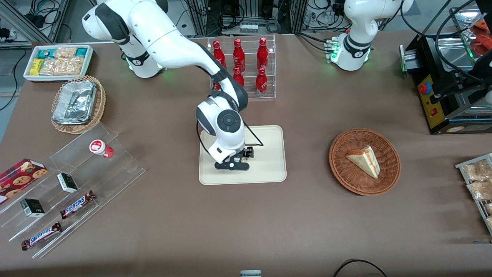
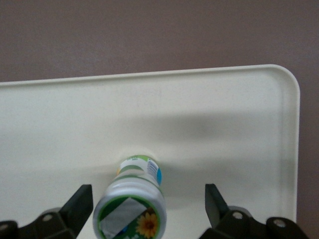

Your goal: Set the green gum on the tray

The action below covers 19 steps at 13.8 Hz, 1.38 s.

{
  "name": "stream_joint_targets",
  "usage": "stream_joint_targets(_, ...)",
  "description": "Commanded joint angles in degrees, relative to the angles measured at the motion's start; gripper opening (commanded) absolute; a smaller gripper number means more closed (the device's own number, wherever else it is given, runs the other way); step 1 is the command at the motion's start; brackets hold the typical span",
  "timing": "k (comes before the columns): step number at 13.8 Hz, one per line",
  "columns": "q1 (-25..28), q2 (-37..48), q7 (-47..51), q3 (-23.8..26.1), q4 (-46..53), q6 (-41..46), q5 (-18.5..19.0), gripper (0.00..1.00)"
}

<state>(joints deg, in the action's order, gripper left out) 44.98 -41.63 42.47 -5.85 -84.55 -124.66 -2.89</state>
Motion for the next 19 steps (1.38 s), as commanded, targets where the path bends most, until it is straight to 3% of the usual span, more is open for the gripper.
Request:
stream_joint_targets(1,-0.94,4.44,-1.16,0.13,0.26,6.43,-0.18,1.0)
stream_joint_targets(8,-3.66,12.62,-2.73,0.31,0.35,16.98,-0.89,1.0)
stream_joint_targets(15,-15.6,19.3,-23.36,0.22,0.35,28.76,-2.82,1.0)
stream_joint_targets(19,-23.24,23.95,-30.05,0.22,-1.14,31.93,-2.65,1.0)
